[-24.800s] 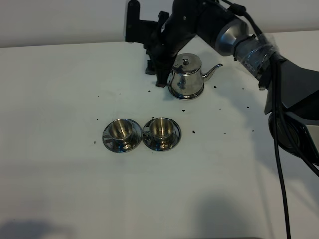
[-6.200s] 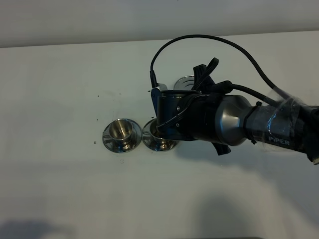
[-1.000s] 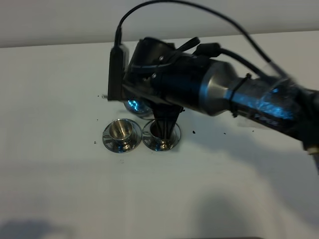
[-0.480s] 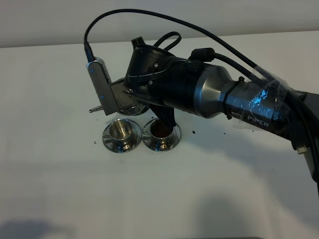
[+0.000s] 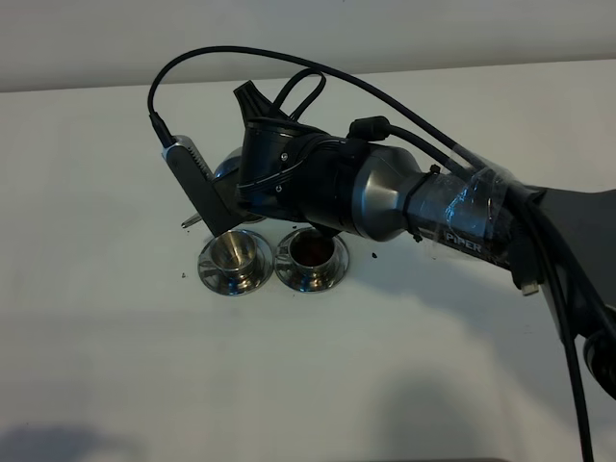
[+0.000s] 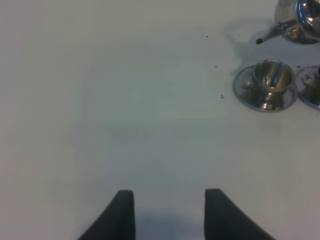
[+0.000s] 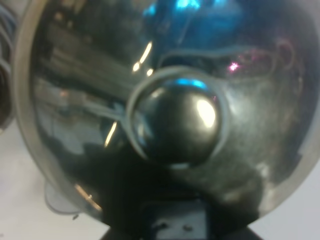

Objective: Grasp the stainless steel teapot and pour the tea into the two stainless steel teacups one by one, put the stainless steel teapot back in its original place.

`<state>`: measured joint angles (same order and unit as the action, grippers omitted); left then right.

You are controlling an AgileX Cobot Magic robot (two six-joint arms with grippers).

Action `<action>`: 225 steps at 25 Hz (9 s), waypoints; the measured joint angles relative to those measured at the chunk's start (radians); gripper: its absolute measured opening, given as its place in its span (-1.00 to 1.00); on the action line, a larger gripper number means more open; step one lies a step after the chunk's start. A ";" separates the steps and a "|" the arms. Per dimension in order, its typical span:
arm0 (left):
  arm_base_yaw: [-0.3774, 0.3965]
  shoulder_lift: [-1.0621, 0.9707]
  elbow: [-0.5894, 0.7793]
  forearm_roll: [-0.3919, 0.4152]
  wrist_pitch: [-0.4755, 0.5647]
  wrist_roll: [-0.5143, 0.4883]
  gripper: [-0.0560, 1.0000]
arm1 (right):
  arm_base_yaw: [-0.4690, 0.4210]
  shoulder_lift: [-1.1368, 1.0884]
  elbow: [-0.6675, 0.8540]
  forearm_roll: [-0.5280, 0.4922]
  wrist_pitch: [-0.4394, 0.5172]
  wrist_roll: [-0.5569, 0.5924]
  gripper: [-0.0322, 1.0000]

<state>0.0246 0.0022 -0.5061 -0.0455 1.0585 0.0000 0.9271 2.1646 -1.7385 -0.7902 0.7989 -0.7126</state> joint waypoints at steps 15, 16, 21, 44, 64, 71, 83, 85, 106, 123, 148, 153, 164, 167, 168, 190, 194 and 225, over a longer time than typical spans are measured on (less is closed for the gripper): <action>0.000 0.000 0.000 0.000 0.000 0.000 -0.20 | -0.073 0.001 0.000 0.056 0.026 -0.093 -0.59; 0.000 0.000 0.000 0.000 0.000 0.000 -0.20 | -0.074 0.001 0.000 0.061 0.029 -0.100 -0.59; 0.000 0.000 0.000 0.000 0.000 0.000 -0.20 | -0.074 0.001 0.000 0.067 0.035 -0.128 -0.59; 0.000 0.000 0.000 0.000 0.000 0.000 -0.20 | -0.065 -0.049 0.152 -0.100 -0.132 -0.037 -0.59; 0.000 0.000 0.000 0.000 0.000 0.000 -0.20 | -0.052 -0.007 0.153 -0.224 -0.133 -0.043 -0.59; 0.000 0.000 0.000 0.000 0.000 0.000 -0.20 | -0.046 -0.007 0.153 -0.253 -0.136 -0.080 -0.59; 0.000 0.000 0.000 0.000 0.000 0.000 -0.20 | -0.034 -0.007 0.153 -0.359 -0.137 -0.089 -0.59; 0.000 0.000 0.000 0.000 0.000 0.000 -0.20 | -0.034 -0.007 0.153 -0.382 -0.137 -0.089 -0.59; 0.000 0.000 0.000 0.000 0.000 0.000 -0.20 | -0.026 -0.007 0.153 -0.526 -0.156 -0.036 -0.59; 0.000 0.000 0.000 0.000 0.000 0.000 -0.20 | -0.025 -0.007 0.153 -0.579 -0.164 -0.058 -0.59; 0.000 0.000 0.000 0.000 0.000 0.000 -0.20 | -0.015 -0.007 0.153 -0.586 -0.168 -0.062 -0.59; 0.000 0.000 0.000 0.000 0.000 0.000 -0.20 | -0.015 -0.007 0.153 -0.475 -0.146 -0.042 -0.59; 0.000 0.000 0.000 0.000 0.000 0.000 -0.20 | -0.015 -0.007 0.153 -0.376 -0.039 0.099 -0.59; 0.000 0.000 0.000 0.000 0.000 0.000 -0.20 | -0.015 -0.009 0.153 -0.364 0.002 0.166 -0.59; 0.000 0.000 0.000 0.000 0.000 0.000 -0.20 | -0.015 -0.010 0.153 -0.355 0.017 0.197 -0.59; 0.000 0.000 0.000 0.000 0.000 0.000 -0.20 | -0.222 -0.295 0.160 0.524 0.417 0.421 -0.59; 0.000 0.000 0.000 0.000 0.000 0.000 -0.20 | -0.273 -0.359 0.293 0.648 0.364 0.412 -0.59; 0.000 0.000 0.000 0.000 0.000 0.000 -0.20 | -0.385 -0.316 0.290 0.693 -0.004 0.583 -0.59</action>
<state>0.0246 0.0022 -0.5061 -0.0455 1.0585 0.0000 0.5419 1.8483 -1.4485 -0.0977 0.7953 -0.1293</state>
